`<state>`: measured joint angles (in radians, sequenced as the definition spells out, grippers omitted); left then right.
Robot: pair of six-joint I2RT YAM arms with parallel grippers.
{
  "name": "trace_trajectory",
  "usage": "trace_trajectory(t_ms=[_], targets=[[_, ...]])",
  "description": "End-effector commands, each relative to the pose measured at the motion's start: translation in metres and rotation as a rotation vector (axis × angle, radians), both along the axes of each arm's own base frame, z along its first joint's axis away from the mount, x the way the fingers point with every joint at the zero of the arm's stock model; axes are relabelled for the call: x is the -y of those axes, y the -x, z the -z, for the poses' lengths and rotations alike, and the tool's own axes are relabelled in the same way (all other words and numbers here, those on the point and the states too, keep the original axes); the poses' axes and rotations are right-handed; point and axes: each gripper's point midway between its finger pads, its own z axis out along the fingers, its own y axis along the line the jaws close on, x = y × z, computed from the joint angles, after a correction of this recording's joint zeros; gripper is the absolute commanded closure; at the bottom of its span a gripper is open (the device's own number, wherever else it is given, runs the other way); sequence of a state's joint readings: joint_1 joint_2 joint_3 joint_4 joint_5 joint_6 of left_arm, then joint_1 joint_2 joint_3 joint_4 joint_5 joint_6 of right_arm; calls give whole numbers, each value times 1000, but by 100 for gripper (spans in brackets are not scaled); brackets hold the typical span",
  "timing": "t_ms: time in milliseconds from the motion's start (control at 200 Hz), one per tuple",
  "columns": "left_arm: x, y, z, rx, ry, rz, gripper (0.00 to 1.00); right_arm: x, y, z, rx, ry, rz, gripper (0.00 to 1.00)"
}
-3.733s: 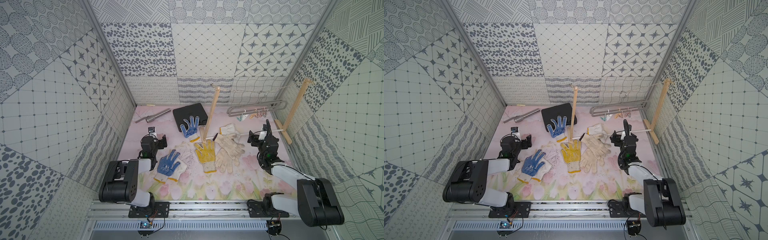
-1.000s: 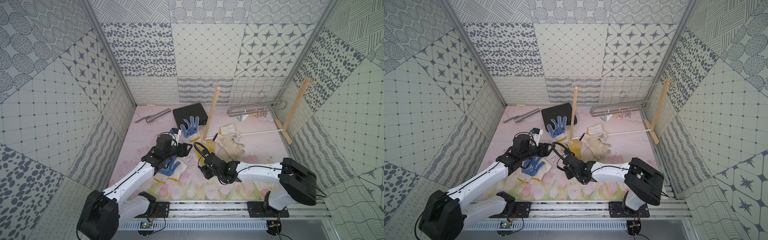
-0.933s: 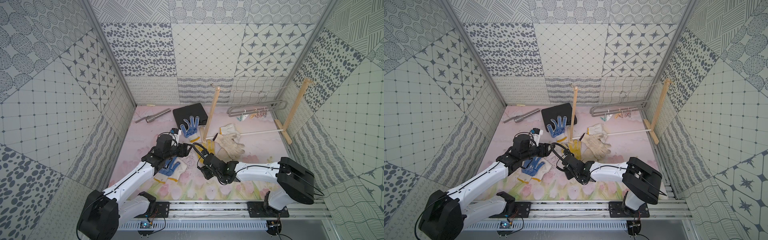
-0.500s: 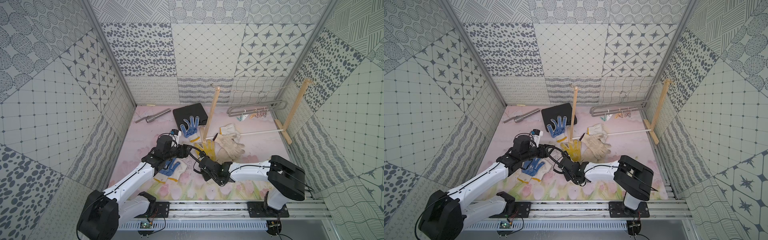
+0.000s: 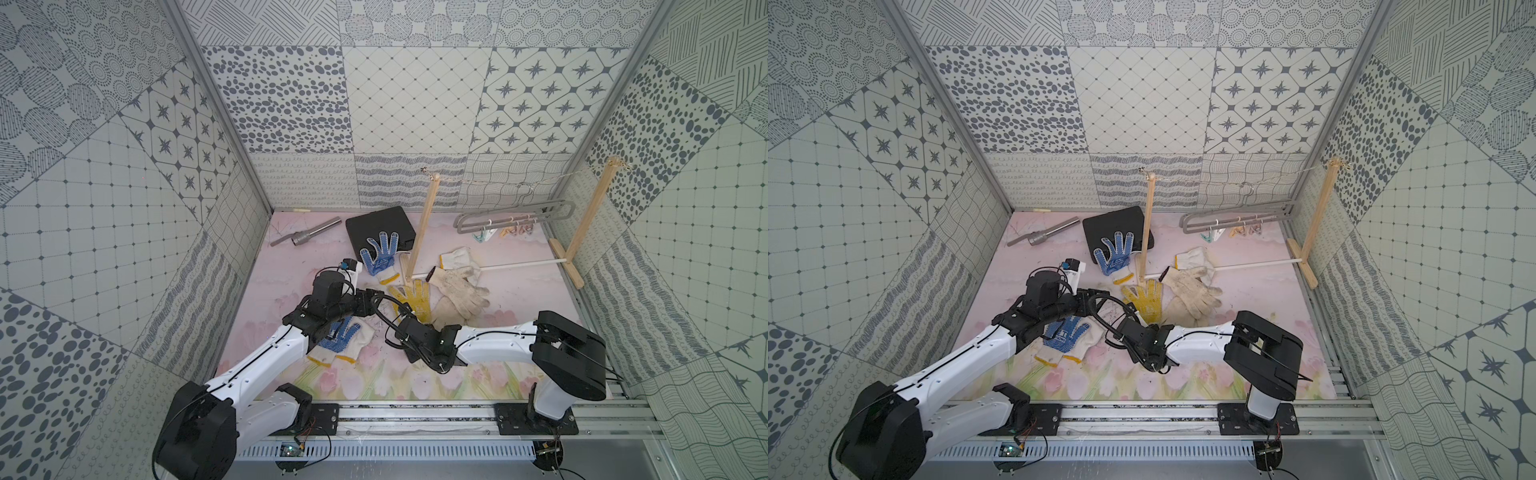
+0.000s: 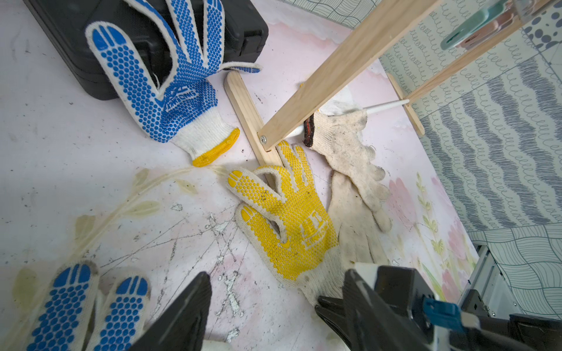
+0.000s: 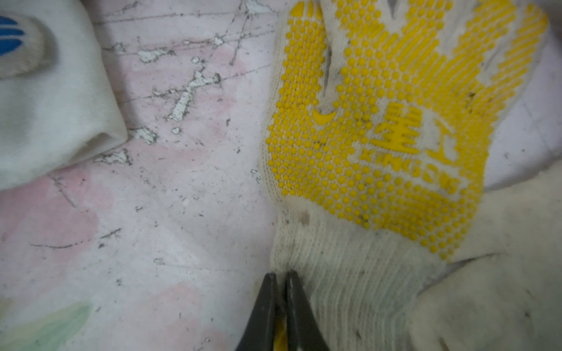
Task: Clip the gloves onto a hanger to dry
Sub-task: Pick up the glove from the center of the board.
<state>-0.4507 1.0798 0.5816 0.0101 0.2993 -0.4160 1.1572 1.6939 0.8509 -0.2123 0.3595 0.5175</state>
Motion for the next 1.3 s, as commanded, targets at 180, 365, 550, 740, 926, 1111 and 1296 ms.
trace_trajectory(t_ms=[180,365,550,740,926,1111,1296], targets=[[2,0,-8,13,16,8,29,3,9,-21,-5,-64,-19,100],[10,-2,-19,54,23,63,31,4,10,-62,24,-196,-27,100],[33,5,-52,203,96,227,29,14,7,-104,28,-333,-47,100],[47,18,-95,456,190,364,23,39,2,-146,26,-464,-52,100],[58,41,-115,739,239,529,10,66,-2,-184,40,-567,-49,100],[74,41,-118,734,280,631,9,75,3,-208,26,-618,-102,100],[93,42,-124,743,300,719,10,72,7,-220,14,-624,-166,100]])
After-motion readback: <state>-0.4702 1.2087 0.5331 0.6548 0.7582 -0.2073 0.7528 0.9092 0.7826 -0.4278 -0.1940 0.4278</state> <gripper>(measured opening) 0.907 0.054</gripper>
